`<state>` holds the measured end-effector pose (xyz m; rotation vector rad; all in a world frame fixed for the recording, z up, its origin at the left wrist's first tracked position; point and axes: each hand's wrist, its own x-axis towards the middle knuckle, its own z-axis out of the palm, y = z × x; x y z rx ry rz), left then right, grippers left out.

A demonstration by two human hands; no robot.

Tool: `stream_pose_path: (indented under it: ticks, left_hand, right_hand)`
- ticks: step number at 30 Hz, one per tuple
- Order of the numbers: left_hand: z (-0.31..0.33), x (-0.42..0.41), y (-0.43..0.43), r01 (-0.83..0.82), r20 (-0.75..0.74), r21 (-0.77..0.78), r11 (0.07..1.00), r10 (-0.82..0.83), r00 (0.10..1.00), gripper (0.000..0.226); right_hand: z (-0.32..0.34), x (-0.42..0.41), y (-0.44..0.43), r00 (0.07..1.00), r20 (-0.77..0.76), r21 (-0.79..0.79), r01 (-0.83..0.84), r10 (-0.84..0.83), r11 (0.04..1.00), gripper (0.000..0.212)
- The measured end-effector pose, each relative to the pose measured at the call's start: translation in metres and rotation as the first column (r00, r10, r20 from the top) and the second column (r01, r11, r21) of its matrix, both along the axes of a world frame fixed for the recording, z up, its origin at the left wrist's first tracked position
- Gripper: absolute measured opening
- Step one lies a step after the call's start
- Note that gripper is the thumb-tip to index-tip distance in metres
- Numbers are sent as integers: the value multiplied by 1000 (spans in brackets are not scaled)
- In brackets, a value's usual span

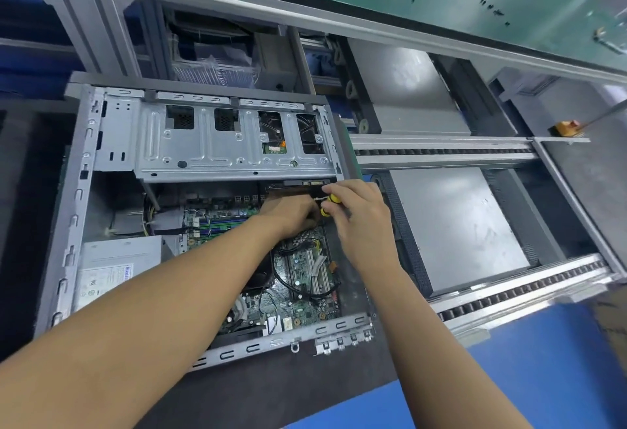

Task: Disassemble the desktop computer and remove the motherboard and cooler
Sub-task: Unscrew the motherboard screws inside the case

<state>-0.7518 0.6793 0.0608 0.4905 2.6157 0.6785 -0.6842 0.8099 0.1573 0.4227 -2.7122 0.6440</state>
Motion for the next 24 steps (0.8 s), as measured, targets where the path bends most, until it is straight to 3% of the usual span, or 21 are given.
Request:
stream_pose_path:
  ticks: [24]
  left_hand:
    - [-7, -2, 2, -28, -9, 24, 999, 28, 1000, 27]
  right_hand:
    - [-2, 0, 0, 1000, 0, -21, 14, -14, 1000, 19]
